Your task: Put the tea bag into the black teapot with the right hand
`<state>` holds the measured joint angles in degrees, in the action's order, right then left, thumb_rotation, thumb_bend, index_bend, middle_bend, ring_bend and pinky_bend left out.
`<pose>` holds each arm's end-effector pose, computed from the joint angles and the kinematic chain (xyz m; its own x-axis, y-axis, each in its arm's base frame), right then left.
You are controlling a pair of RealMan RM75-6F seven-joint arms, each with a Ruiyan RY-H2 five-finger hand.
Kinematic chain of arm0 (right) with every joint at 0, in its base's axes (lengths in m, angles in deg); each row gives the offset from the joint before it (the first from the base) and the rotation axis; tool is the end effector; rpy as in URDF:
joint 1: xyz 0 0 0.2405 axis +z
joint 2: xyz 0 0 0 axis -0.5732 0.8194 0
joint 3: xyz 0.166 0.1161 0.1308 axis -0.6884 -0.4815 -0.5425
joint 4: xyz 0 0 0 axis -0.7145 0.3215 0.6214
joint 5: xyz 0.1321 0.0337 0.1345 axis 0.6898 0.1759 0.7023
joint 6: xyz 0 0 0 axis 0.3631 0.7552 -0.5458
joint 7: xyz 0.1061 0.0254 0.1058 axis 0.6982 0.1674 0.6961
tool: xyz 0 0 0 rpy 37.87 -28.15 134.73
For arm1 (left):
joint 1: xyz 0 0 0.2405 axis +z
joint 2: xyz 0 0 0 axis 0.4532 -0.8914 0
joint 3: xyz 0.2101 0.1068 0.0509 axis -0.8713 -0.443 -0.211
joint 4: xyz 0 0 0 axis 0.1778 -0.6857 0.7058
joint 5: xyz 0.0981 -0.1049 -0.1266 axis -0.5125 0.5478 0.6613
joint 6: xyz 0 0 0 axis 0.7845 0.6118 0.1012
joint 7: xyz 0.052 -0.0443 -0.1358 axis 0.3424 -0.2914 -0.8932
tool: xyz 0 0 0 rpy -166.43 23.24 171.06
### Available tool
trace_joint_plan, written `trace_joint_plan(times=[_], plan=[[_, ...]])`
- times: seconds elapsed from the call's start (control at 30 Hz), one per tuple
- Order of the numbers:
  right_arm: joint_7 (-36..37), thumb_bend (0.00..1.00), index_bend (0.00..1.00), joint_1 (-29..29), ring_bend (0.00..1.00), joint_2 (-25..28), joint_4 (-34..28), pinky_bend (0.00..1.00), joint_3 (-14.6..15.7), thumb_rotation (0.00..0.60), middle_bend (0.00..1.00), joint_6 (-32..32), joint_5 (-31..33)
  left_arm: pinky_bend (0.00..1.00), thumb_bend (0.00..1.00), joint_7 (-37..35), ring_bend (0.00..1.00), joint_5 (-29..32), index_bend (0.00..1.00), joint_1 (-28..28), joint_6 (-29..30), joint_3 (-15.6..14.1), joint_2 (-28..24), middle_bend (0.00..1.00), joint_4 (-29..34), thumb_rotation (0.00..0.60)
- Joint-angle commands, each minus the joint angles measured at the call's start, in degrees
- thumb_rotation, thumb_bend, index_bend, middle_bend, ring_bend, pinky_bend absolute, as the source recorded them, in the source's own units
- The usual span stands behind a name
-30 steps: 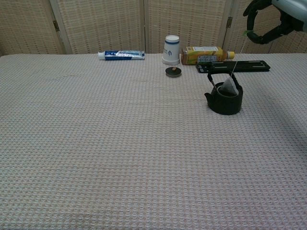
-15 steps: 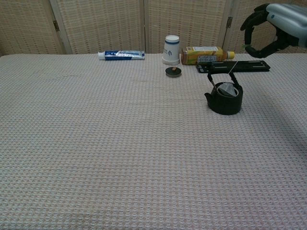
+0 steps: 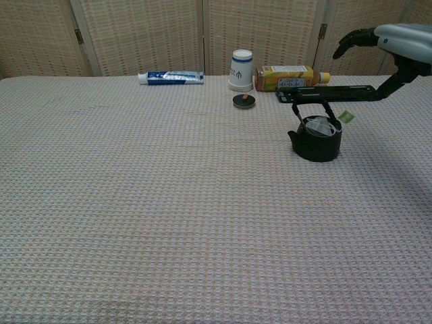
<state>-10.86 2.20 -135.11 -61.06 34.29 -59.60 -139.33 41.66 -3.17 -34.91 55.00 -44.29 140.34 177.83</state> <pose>-0.1841 -0.3645 0.0893 0.4560 -0.0710 0.8871 -0.8655 -0.2675 0.4235 -0.3062 0.1983 0.1639 0.4213 0.1286 0.8978 0.9034 0.0283 -0.4280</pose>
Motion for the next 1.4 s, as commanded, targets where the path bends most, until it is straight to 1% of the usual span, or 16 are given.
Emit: trace_joint_plan(times=[0.03, 0.1, 0.17, 0.23, 0.27, 0.3, 0.37, 0.43, 0.53, 0.63, 0.83, 1.03, 1.13, 1.23, 1.3, 1.4], plan=[[-5.2, 0.22, 0.10, 0.5, 0.00, 7.4, -8.6, 0.00, 0.5, 0.600, 0.00, 4.1, 3.3, 0.29, 0.24, 0.1, 0.00, -0.1, 0.00, 0.0, 0.0, 0.0, 0.0, 0.00, 0.0, 0.600], [-7.7, 0.21, 0.10, 1.0, 0.00, 11.2, -13.3, 0.00, 0.5, 0.600, 0.00, 5.8, 5.2, 0.29, 0.24, 0.3, 0.00, -0.2, 0.00, 0.1, 0.2, -0.1, 0.1, 0.00, 0.1, 0.600], [-10.8, 0.26, 0.10, 1.6, 0.00, 14.8, -17.0, 0.00, 0.8, 0.600, 0.04, 7.2, 7.1, 0.29, 0.24, 0.6, 0.00, -0.4, 0.00, 0.2, 0.7, -0.2, 0.1, 0.00, 0.3, 0.600], [-14.4, 0.40, 0.11, 2.4, 0.01, 17.8, -19.8, 0.00, 1.3, 0.600, 0.16, 8.5, 9.6, 0.29, 0.24, 0.7, 0.00, -0.7, 0.00, 0.4, 1.1, -0.3, 0.2, 0.00, 0.3, 0.600], [-16.0, 0.48, 0.13, 2.9, 0.05, 19.1, -21.1, 0.01, 1.3, 0.600, 0.25, 8.9, 11.1, 0.29, 0.24, 0.7, 0.00, -0.8, 0.00, 0.5, 1.2, -0.3, 0.2, 0.00, 0.4, 0.600], [-17.6, 0.56, 0.16, 3.6, 0.13, 20.6, -22.8, 0.05, 1.3, 0.600, 0.36, 9.2, 13.0, 0.29, 0.24, 0.8, 0.00, -1.0, 0.00, 0.5, 1.4, -0.4, 0.3, 0.00, 0.4, 0.600], [-19.6, 0.66, 0.21, 4.9, 0.34, 23.1, -25.4, 0.24, 1.4, 0.600, 0.56, 10.6, 16.0, 0.29, 0.24, 0.9, 0.00, -1.3, 0.00, 0.6, 1.6, -0.5, 0.3, 0.00, 0.5, 0.600], [-21.7, 0.75, 0.28, 6.4, 0.57, 24.9, -26.8, 0.52, 1.8, 0.600, 0.77, 11.5, 19.0, 0.29, 0.24, 1.0, 0.00, -1.4, 0.00, 0.7, 1.8, -0.6, 0.4, 0.00, 0.6, 0.600], [-24.5, 0.90, 0.35, 9.0, 0.78, 26.3, -27.5, 0.73, 3.0, 0.600, 0.97, 13.7, 24.3, 0.29, 0.24, 1.2, 0.00, -1.6, 0.00, 0.8, 2.0, -0.6, 0.5, 0.00, 0.6, 0.600], [-25.9, 0.99, 0.39, 12.4, 0.86, 26.7, -27.0, 0.79, 4.6, 0.600, 1.00, 17.8, 31.0, 0.29, 0.24, 1.3, 0.00, -1.5, 0.00, 0.6, 1.7, -0.6, 0.6, 0.00, 0.6, 0.600], [-25.3, 1.00, 0.42, 23.7, 0.91, 24.9, -19.9, 0.83, 9.6, 0.600, 1.00, 30.7, 46.9, 0.29, 0.24, 0.6, 0.00, -0.8, 0.00, 0.4, 1.1, -0.3, 0.4, 0.00, 0.3, 0.600], [-25.2, 1.00, 0.41, 33.4, 0.91, 23.1, -15.5, 0.83, 17.0, 0.600, 1.00, 33.3, 56.1, 0.29, 0.24, 0.0, 0.00, -0.5, 0.00, 0.5, 1.2, -0.2, 0.2, 0.00, 0.1, 0.600], [-24.6, 1.00, 0.34, 37.0, 0.91, 22.3, -14.4, 0.83, 20.9, 0.600, 1.00, 35.3, 59.4, 0.29, 0.24, -0.2, 0.00, -0.4, 0.00, 0.6, 1.2, -0.2, 0.1, 0.00, 0.1, 0.600], [-23.1, 1.00, 0.16, 39.8, 0.91, 21.8, -13.8, 0.83, 24.5, 0.600, 1.00, 38.3, 61.4, 0.29, 0.24, -0.3, 0.00, -0.4, 0.00, 0.6, 1.3, -0.1, 0.0, 0.00, 0.1, 0.600], [-21.1, 1.00, 0.05, 41.1, 0.91, 21.9, -13.5, 0.83, 26.0, 0.600, 1.00, 40.7, 62.2, 0.29, 0.24, -0.4, 0.01, -0.4, 0.00, 0.6, 1.3, -0.1, 0.0, 0.00, 0.0, 0.600], [-18.0, 1.00, 0.00, 42.6, 0.91, 22.1, -12.4, 0.83, 27.5, 0.600, 1.00, 43.2, 61.7, 0.29, 0.24, -0.1, 0.01, -0.4, 0.00, 0.5, 1.1, -0.1, 0.2, 0.00, 0.0, 0.600]])
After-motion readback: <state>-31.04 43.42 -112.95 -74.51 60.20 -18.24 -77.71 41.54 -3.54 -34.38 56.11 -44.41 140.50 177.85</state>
